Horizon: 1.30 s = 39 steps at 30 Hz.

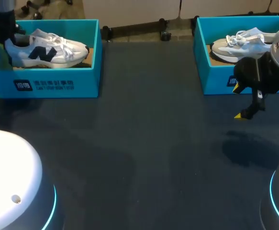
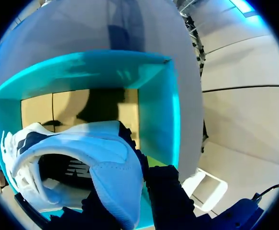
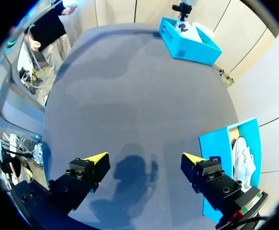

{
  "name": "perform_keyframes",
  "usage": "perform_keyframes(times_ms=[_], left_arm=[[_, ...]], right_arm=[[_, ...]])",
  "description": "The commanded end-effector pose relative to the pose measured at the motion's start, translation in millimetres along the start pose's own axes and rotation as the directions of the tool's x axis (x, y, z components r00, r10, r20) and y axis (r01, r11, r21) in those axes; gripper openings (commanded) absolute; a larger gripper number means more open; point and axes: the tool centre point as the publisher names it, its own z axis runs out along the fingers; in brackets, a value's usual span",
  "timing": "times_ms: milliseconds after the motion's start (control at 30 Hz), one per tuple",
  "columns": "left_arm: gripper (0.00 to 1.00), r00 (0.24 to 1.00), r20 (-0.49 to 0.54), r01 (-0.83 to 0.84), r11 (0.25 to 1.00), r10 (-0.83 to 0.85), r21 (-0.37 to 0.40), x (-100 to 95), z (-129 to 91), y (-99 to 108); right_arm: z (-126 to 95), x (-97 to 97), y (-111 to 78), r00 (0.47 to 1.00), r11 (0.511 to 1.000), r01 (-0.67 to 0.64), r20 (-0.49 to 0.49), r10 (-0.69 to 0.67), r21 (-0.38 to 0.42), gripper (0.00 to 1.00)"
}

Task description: Take the shoe out of the shoebox, open the shoe tongue, remove and reinsert the insole, then place the shoe into the shoebox

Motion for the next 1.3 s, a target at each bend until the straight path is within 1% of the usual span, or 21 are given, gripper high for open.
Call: perform_keyframes(times_ms=[33, 467, 633, 733, 800, 1300], left_arm=[[0.0, 1.0, 0.01, -0.009, 1.0, 0.009, 0.014, -0.8, 10, 3], [0.0, 0.999, 0.002, -0.038, 0.999, 0.038, 0.024, -1.1, 25, -7], [0.0, 0.998, 0.023, -0.051, 0.998, 0.05, 0.041, -0.5, 20, -13], [0.0, 0.999, 0.024, -0.049, 0.998, 0.048, 0.04, -0.3, 17, -16], [0.0, 0.998, 0.032, -0.053, 0.998, 0.052, 0.033, -1.3, 13, -22], [0.0, 0.998, 0.044, -0.054, 0.998, 0.052, 0.037, -3.2, 13, -46]], right_arm=[[1, 0.5, -0.1, 1.0, 1.0, 0.0, 0.001, 0.0, 0.001, 1.0], [1, 0.5, -0.1, 1.0, 1.0, 0.0, 0.001, 0.0, 0.001, 1.0], [1, 0.5, -0.1, 1.0, 1.0, 0.0, 0.001, 0.0, 0.001, 1.0], [1, 0.5, -0.1, 1.0, 1.0, 0.0, 0.001, 0.0, 0.001, 1.0], [1, 0.5, -0.1, 1.0, 1.0, 0.0, 0.001, 0.0, 0.001, 1.0], [1, 0.5, -0.1, 1.0, 1.0, 0.0, 0.001, 0.0, 0.001, 1.0]])
